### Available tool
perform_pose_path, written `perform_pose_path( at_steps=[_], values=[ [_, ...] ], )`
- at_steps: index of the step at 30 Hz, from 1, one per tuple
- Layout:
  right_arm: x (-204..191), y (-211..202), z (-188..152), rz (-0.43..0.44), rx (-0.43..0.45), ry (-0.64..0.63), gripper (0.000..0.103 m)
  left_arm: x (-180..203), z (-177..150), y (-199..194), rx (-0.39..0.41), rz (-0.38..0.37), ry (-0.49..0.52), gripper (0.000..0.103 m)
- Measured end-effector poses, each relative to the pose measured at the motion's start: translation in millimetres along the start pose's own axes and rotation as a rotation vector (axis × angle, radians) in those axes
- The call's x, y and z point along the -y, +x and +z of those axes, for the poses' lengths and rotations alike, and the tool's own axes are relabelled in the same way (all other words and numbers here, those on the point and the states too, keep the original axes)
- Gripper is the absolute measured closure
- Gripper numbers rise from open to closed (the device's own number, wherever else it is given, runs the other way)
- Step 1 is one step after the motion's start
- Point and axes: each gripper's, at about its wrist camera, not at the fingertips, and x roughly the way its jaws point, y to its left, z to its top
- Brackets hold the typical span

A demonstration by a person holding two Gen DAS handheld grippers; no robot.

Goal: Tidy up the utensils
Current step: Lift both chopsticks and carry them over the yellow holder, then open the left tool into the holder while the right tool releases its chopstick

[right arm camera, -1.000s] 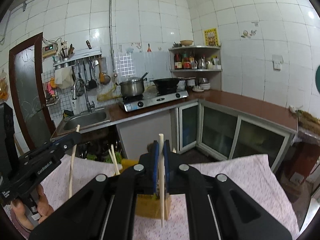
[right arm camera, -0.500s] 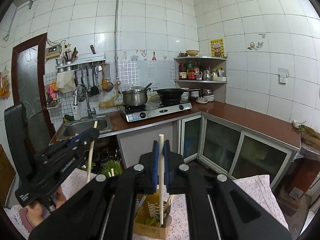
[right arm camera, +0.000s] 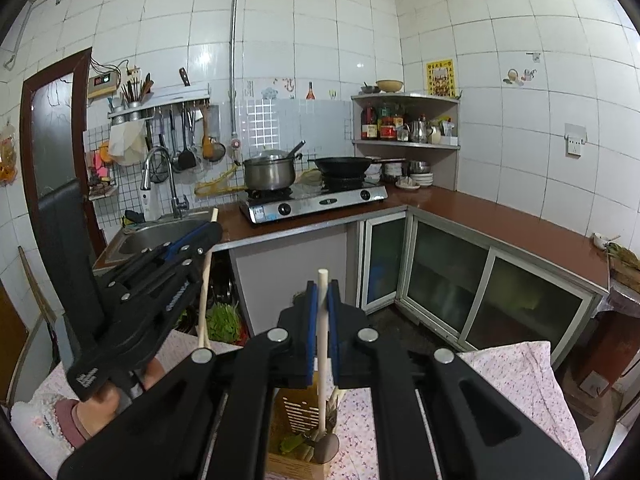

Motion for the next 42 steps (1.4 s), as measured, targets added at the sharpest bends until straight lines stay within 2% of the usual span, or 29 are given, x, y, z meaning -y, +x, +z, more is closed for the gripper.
perform_pose_path(
  at_steps=[7, 11, 16, 20, 24, 25, 28, 29, 30, 31, 33, 34, 36, 37, 38, 40, 42],
  values=[
    [5.3, 18.1, -20.8, 0.008, -0.033, 0.022, 0.097, 0.3, -28.2, 16.8, -0.022, 0.065, 0.062, 0.099],
    [6.7, 25.7, -34.4, 0.015, -0.058, 0.028, 0.097, -5.1, -39.2, 24.5, -0.032, 0.062, 0.074, 0.099],
    [9.9, 32.9, -48.4, 0.026, -0.087, 0.042, 0.097, -4.8, -46.2, 21.3, -0.026, 0.058, 0.076, 0.099],
    [10.4, 36.8, -59.2, 0.031, -0.103, 0.049, 0.097, -1.3, -52.6, 13.5, -0.025, 0.105, 0.125, 0.099],
    [12.3, 36.4, -71.0, 0.036, -0.113, 0.064, 0.097, -10.0, -60.0, 12.7, -0.097, 0.11, 0.109, 0.098],
    [11.9, 35.1, -73.8, 0.032, -0.106, 0.061, 0.097, -14.8, -66.0, 14.7, -0.134, 0.104, 0.101, 0.097],
    [9.4, 31.8, -76.8, 0.013, -0.095, 0.036, 0.097, -21.9, -77.7, 6.5, -0.175, 0.126, 0.093, 0.094],
    [9.4, 32.8, -77.4, 0.023, -0.108, 0.04, 0.095, -24.3, -79.7, 3.5, -0.183, 0.134, 0.085, 0.091],
    [8.7, 33.1, -77.7, 0.03, -0.113, 0.042, 0.094, -25.8, -80.9, -0.3, -0.195, 0.134, 0.078, 0.08],
    [8.3, 33.3, -78.1, 0.032, -0.117, 0.042, 0.094, -27.6, -81.1, -5.2, -0.211, 0.131, 0.068, 0.064],
    [6.3, 32.6, -79.2, 0.026, -0.12, 0.03, 0.094, -28.8, -79.3, -16.1, -0.224, 0.127, 0.057, 0.046],
    [6.2, 31.7, -79.6, 0.024, -0.124, 0.031, 0.091, -28.1, -77.0, -25.3, -0.227, 0.129, 0.06, 0.038],
    [7.2, 27.4, -80.9, 0.027, -0.127, 0.041, 0.056, -25.8, -73.3, -40.0, -0.232, 0.137, 0.068, 0.028],
    [7.7, 22.3, -81.5, 0.017, -0.114, 0.042, 0.052, -25.7, -69.8, -51.3, -0.238, 0.148, 0.068, 0.022],
    [7.8, 16.3, -81.6, 0.009, -0.1, 0.041, 0.051, -27.8, -67.7, -60.7, -0.245, 0.154, 0.062, 0.019],
    [8.2, 5.2, -83.0, 0.003, -0.099, 0.04, 0.05, -34.5, -64.1, -79.5, -0.268, 0.165, 0.035, 0.007],
    [7.3, -7.2, -85.9, -0.008, -0.096, 0.035, 0.043, -42.4, -61.8, -97.5, -0.291, 0.174, 0.01, 0.005]
  ],
)
